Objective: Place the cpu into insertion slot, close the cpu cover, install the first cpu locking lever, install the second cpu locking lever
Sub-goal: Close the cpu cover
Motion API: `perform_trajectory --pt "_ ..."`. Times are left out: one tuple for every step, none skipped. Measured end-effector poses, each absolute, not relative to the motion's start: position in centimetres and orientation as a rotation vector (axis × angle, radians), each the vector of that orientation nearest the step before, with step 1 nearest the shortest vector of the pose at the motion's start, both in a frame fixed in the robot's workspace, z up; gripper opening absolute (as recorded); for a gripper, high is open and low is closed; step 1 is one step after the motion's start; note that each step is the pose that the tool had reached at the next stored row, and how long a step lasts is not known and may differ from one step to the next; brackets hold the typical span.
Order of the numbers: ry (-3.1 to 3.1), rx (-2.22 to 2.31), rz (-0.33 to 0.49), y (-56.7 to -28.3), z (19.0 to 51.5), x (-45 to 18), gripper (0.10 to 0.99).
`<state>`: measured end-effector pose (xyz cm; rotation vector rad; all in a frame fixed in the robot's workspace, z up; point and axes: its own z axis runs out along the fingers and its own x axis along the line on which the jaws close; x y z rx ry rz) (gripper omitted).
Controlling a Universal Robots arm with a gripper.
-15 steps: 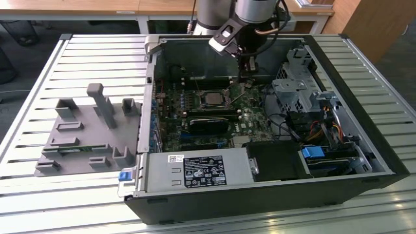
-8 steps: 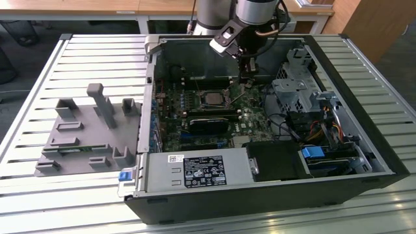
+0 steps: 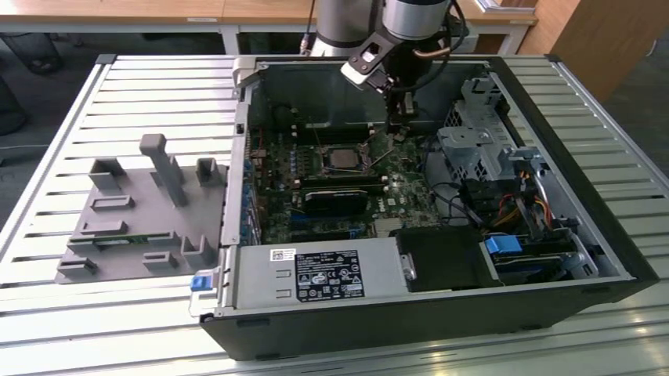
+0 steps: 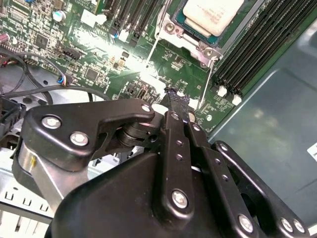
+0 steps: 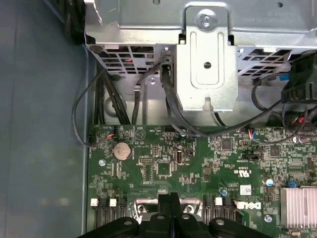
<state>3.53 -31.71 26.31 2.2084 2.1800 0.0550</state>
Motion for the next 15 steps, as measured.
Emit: perform_trajectory --pt "2.180 2.208 0.055 -31.6 26.3 3.6 0.106" --pt "2.180 2.208 0.055 -31.6 26.2 3.7 0.106" --pt "2.180 2.209 0.054 -31.5 26.2 3.7 0.106" --pt "2.180 2.209 0.054 -31.4 26.2 3.8 0.106" --pt "2.180 2.209 0.054 -31.4 26.1 3.9 0.106" --pt "2.180 2.209 0.054 -31.4 26.1 3.9 0.106" --pt "2.180 2.209 0.054 -31.4 26.1 4.0 0.106" --pt "2.180 2.209 0.053 -31.4 26.0 4.1 0.106" --pt "2.181 2.209 0.052 -31.4 26.0 4.2 0.106" --pt "2.181 2.210 0.051 -31.4 26.0 4.3 0.106" --pt "2.182 2.210 0.050 -31.4 26.0 4.4 0.106" --pt "2.182 2.211 0.050 -31.4 26.0 4.5 0.106" --pt "2.183 2.211 0.049 -31.4 26.0 4.6 0.106" --pt "2.183 2.211 0.048 -31.4 26.0 4.7 0.106" --pt "2.183 2.212 0.048 -31.3 25.9 4.8 0.106"
